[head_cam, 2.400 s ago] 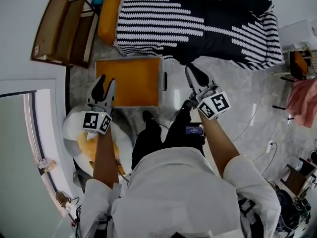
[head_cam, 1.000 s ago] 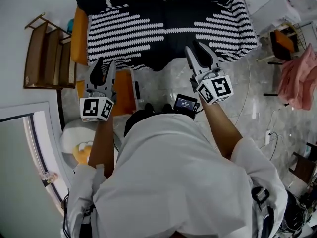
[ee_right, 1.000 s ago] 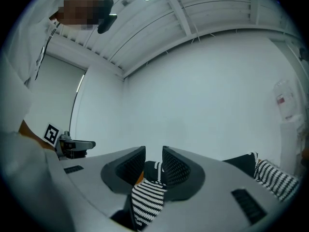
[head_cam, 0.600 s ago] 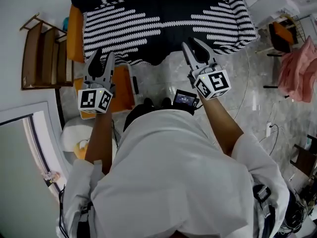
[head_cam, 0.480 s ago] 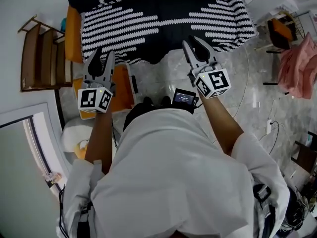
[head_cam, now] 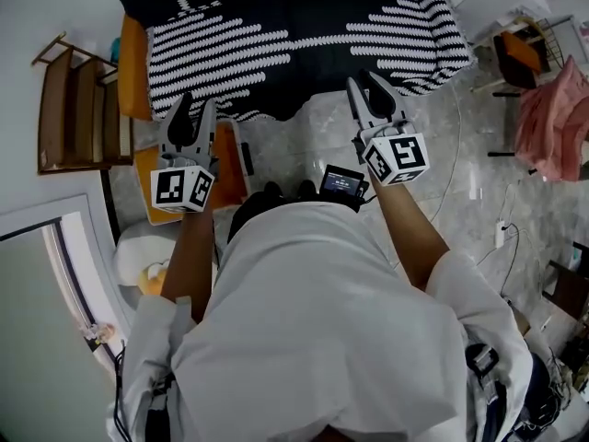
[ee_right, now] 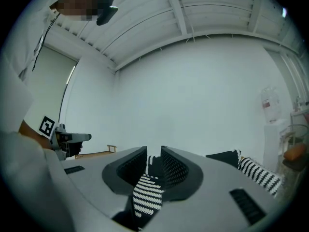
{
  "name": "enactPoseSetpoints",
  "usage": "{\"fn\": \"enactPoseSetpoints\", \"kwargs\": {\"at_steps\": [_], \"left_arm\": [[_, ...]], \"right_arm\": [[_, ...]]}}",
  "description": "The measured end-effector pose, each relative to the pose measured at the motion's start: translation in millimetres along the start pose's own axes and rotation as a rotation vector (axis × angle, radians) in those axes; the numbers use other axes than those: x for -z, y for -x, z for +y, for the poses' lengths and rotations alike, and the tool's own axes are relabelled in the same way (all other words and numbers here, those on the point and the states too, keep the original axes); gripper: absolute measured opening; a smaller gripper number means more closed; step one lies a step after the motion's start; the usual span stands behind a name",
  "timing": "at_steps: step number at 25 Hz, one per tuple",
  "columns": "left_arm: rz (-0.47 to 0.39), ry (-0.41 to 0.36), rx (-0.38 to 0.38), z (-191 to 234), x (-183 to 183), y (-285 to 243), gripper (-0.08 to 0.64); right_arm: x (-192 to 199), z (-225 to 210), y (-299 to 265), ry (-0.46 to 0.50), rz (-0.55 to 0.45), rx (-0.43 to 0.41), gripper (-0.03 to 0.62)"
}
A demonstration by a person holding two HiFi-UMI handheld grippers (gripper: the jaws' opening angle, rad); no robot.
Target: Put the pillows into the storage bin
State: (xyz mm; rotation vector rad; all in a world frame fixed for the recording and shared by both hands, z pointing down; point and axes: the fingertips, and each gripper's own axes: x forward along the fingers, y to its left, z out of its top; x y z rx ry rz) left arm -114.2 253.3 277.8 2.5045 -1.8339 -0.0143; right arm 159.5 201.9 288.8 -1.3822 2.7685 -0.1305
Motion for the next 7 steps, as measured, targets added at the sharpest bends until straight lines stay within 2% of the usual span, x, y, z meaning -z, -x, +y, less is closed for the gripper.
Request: {"fn": "enactPoseSetpoints", "kwargs": {"at_steps": [7], "left_arm": [[-0.009,0.036,-0.004,-5.0,6.7,-1.1,0.167]], "right_arm": [[-0.2,-6.6,2.7,-0.013,-0.015,0.024,0.106]]}}
